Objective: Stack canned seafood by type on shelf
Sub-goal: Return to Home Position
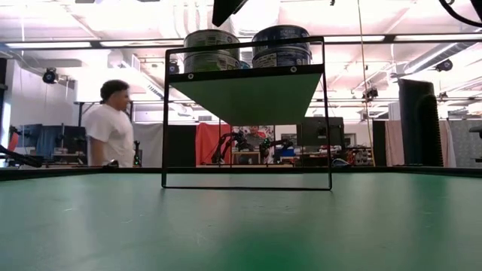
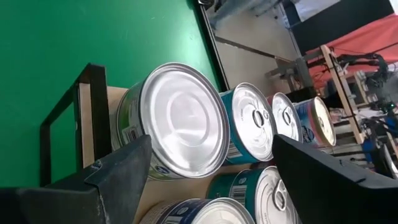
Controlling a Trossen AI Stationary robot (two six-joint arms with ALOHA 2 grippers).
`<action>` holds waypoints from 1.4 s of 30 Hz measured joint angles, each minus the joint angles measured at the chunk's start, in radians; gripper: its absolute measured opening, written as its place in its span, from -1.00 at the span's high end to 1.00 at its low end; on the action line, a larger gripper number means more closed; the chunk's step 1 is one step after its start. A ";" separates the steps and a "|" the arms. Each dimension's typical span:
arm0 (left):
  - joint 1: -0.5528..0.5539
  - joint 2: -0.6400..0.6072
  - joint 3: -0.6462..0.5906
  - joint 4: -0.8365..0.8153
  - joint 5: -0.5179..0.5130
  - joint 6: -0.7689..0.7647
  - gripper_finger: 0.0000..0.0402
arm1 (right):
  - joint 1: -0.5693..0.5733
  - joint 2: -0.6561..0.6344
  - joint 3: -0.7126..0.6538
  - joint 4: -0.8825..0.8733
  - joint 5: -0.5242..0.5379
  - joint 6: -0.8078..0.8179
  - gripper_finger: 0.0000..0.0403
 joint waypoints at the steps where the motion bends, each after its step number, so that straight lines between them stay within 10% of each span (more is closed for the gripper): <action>1: -0.009 0.000 -0.018 0.007 -0.004 -0.019 -0.99 | 0.000 0.000 0.000 0.000 0.000 -0.004 -0.61; 20: 0.003 -0.057 -0.443 0.342 -0.163 0.025 -0.99 | 0.127 -0.068 -0.002 -0.128 0.037 0.104 -0.61; 29: 0.092 -0.123 -0.530 0.432 -0.027 0.101 -0.99 | 0.123 -0.133 -0.062 -0.214 0.022 0.291 -0.61; 42: 0.104 -0.268 -0.548 0.425 -0.163 0.311 -0.99 | 0.179 -0.689 -0.810 0.019 0.234 0.623 -0.61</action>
